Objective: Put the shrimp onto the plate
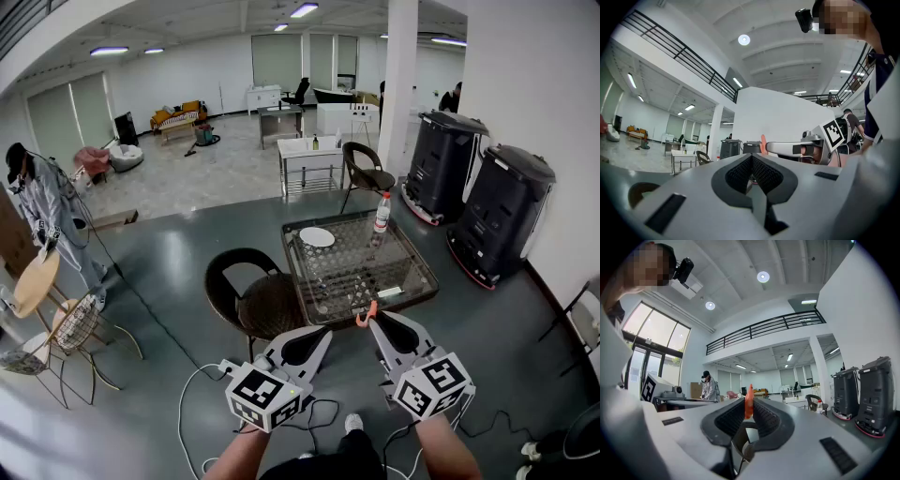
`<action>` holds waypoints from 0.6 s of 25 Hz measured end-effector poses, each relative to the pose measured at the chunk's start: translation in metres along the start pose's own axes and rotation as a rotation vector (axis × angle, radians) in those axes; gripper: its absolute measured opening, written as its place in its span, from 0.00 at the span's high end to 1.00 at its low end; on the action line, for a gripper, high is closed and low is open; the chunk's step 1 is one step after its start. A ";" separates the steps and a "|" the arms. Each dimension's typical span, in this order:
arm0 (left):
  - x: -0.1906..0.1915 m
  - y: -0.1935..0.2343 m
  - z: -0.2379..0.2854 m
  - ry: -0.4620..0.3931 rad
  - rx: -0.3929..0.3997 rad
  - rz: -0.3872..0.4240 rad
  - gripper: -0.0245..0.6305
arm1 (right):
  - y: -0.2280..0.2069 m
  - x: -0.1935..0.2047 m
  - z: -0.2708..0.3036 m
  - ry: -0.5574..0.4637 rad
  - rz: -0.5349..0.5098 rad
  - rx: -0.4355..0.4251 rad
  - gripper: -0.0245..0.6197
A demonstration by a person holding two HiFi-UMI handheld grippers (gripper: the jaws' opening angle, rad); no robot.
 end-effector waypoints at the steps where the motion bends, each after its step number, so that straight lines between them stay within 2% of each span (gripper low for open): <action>1: 0.000 0.000 0.000 0.000 0.001 0.000 0.95 | 0.000 0.000 0.000 -0.001 0.002 -0.002 0.87; 15: 0.006 -0.008 0.011 0.025 0.009 0.001 0.95 | -0.009 0.003 -0.006 -0.019 0.014 -0.033 0.87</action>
Point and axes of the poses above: the fingertips, and each gripper's own axes: z forward along the fingers, y to its left, x out of its underside, the point moved 5 cm from there along -z, backward along the fingers, and after that the axes turned 13 degrees about -x, right-handed, at the moved point
